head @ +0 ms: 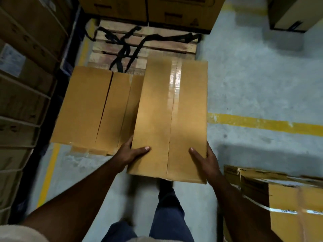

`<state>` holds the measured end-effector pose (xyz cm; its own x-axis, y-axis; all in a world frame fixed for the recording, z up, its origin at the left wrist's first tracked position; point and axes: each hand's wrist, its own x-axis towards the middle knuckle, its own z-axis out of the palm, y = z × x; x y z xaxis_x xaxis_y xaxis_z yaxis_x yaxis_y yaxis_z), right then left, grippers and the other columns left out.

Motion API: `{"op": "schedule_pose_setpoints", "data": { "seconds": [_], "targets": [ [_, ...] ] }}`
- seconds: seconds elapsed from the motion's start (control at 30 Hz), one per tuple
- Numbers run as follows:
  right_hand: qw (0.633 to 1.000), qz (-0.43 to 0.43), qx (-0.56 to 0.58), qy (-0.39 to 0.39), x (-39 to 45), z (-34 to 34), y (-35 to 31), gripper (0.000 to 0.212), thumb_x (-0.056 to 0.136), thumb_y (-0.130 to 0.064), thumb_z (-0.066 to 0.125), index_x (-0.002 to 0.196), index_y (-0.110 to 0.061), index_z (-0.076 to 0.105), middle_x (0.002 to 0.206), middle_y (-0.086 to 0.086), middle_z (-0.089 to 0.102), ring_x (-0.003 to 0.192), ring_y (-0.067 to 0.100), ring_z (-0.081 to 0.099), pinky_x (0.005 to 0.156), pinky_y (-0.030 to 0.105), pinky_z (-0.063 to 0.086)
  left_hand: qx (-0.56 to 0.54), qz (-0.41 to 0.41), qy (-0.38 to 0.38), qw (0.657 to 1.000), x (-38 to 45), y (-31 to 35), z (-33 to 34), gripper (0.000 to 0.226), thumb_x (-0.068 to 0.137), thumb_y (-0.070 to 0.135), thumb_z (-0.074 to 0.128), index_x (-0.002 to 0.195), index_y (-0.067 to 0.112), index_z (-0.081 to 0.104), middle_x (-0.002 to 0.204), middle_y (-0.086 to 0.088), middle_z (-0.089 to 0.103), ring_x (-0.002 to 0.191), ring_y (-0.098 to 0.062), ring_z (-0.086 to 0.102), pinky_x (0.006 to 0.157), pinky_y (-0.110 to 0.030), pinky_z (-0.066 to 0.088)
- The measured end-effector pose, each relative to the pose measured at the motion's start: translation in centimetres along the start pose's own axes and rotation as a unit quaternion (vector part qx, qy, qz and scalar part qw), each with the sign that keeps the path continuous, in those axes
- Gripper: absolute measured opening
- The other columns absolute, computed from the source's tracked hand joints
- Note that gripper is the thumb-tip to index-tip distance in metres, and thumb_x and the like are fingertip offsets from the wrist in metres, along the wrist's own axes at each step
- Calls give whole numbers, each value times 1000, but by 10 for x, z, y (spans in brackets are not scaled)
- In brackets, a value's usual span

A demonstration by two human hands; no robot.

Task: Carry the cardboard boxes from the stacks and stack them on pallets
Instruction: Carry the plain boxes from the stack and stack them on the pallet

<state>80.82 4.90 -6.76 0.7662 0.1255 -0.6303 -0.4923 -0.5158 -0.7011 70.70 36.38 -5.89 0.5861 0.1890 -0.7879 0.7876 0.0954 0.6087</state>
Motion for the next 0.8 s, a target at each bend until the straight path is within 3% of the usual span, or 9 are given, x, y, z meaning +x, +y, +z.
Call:
{"op": "schedule_pose_setpoints", "data": {
  "seconds": [0.07,0.2,0.27,0.33,0.43,0.5,0.57,0.73,0.8],
  "targets": [
    [1000,-22,3,10,-33,0,-1,77,80,-65,78,147,-40,50,124,-11,68,108,12,67,91,39,57,-2,15,4,1000,-29,-15,-6,95,62,62,92,143,38,50,130,3,66,118,-22,64,101,-49,53],
    [998,-59,5,31,-126,10,17,81,72,-72,80,142,-39,57,123,-13,70,108,11,68,90,36,57,-106,53,45,992,-113,-55,-13,50,78,66,72,121,41,68,118,3,74,111,-21,69,86,-37,55],
    [997,-64,8,46,-177,20,29,73,77,-64,81,141,-38,59,120,-14,70,103,5,67,85,31,55,-121,74,53,988,-151,-78,-20,54,81,73,64,122,37,69,115,0,75,107,-23,70,86,-39,55],
    [994,-76,23,69,-232,33,47,75,75,-66,81,141,-38,59,122,-12,71,104,7,67,89,37,58,-123,100,26,987,-191,-106,-26,63,85,74,61,132,33,64,124,-3,72,110,-24,69,94,-43,54],
    [991,-84,45,97,-309,51,77,82,71,-70,82,142,-37,58,123,-10,71,108,14,69,96,47,59,-103,135,-31,985,-254,-139,-36,60,92,64,63,147,47,46,140,5,59,122,-20,60,95,-44,52],
    [990,-85,55,100,-360,61,92,81,73,-68,82,144,-38,56,126,-8,70,110,15,68,98,48,58,-79,142,-53,985,-295,-162,-41,73,88,64,69,151,60,32,147,5,53,128,-27,57,99,-55,53],
    [988,-96,49,106,-399,66,104,80,75,-66,81,146,-40,54,127,-10,69,112,14,67,99,46,56,-69,152,-48,985,-324,-185,-43,76,90,58,69,153,60,26,145,5,54,125,-27,59,95,-53,56],
    [986,-119,35,114,-477,72,145,76,79,-65,79,146,-42,53,125,-13,67,113,13,64,100,45,55,-53,187,-32,980,-387,-239,-25,65,95,53,63,152,58,31,139,9,56,121,-22,59,88,-42,54],
    [984,-128,36,117,-514,66,173,76,79,-66,79,146,-42,52,122,-16,66,114,12,63,98,42,55,-46,192,-39,980,-413,-264,-11,69,88,64,67,148,63,33,142,6,55,123,-27,59,96,-52,53]
  ]
}}
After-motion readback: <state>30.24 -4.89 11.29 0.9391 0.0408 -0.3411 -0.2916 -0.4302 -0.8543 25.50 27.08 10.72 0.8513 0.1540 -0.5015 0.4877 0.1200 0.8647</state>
